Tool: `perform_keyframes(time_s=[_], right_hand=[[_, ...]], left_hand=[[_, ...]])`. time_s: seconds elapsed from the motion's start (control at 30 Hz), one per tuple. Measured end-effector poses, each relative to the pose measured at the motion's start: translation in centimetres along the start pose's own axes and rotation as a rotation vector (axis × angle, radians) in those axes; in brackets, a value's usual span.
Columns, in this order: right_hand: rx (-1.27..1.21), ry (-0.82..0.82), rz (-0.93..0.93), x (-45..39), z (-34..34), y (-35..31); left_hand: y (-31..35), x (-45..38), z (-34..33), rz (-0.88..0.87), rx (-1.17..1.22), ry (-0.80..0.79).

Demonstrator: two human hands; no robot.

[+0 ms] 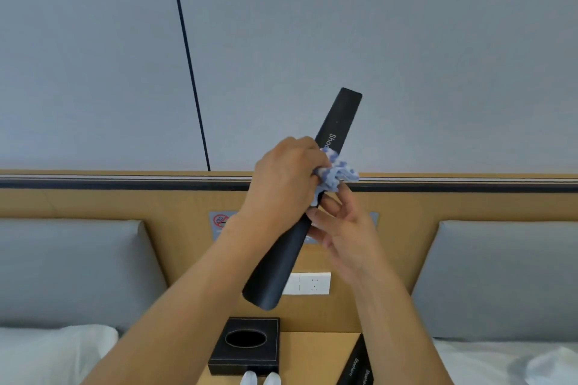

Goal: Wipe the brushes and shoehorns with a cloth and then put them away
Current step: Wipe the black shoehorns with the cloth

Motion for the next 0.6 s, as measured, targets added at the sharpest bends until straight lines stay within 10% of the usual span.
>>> perform_keyframes(time_s=[0.23,0.6], right_hand=[[-0.495,-0.194,-0.128,1.0,-1.4,0.3],[-0.411,0.246,-0.193,-0.4,4.2,2.4]], left_hand=[[1.4,1.2,-0.2,-0.203,0.003,-0.108],[0.4,4.4,-0.2,-0.158,-0.096,0.112]])
Point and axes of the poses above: each hand's wrist, its own x-axis away from the middle knuckle, its own z-axis out of the back of the hand, y = z × x, the point moved 10 cm from there along -x, towards the middle knuckle, and after that the axes turned 2 degrees about z, right-handed, at the moved point
